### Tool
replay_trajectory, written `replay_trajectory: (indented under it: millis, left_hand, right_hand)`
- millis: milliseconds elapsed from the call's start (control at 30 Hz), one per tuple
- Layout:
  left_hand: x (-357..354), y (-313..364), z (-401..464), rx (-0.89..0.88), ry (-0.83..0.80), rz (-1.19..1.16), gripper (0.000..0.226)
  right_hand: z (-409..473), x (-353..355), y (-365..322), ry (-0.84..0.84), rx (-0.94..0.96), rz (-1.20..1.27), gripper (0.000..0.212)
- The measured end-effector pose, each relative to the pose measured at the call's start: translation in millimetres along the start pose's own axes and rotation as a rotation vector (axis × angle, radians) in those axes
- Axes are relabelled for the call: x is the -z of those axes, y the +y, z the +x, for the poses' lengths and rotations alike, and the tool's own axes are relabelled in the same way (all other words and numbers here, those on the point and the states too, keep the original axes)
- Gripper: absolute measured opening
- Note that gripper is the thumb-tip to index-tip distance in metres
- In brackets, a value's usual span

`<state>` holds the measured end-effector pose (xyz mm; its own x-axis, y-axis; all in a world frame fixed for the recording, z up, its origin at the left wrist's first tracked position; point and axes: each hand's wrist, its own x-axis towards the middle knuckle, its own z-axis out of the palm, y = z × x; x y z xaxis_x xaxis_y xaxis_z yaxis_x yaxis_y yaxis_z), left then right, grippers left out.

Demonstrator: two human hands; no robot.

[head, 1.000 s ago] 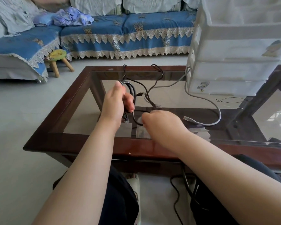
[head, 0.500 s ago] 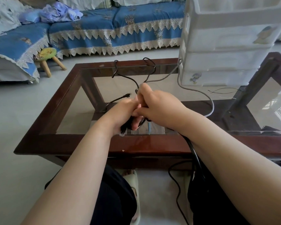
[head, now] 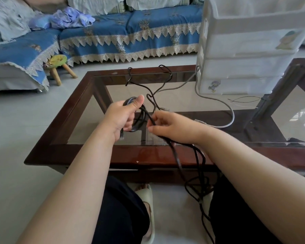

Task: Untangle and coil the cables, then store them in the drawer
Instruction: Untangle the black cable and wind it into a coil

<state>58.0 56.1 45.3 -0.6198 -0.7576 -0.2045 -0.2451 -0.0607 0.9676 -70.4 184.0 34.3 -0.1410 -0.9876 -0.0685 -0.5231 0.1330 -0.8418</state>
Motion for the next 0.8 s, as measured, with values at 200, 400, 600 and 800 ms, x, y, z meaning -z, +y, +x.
replay_trajectory:
  millis: [200,400,600,800]
  left_hand:
    - [59.2,6.5,1.9,-0.038,0.421,-0.365,0.043]
    - [54.9,3.6,-8.5,0.016,0.231,-0.26,0.061]
    - [23.6,5.3,-18.7,0.038,0.126,-0.144,0.053]
    - [13.2,-1.1,-21.5,0.061,-0.007,0.064,0.051]
  right_hand:
    - [-29.9,-47.5,18.0,-0.365,-0.185,-0.467,0.041]
    - [-29.4,-47.1,10.2,0.152,-0.14,-0.408,0.043]
    - [-25.0,-18.0,-16.5,0.473,0.017,0.616,0.018]
    - [-14.1,19.6,-25.8,0.874,0.106,0.073,0.043]
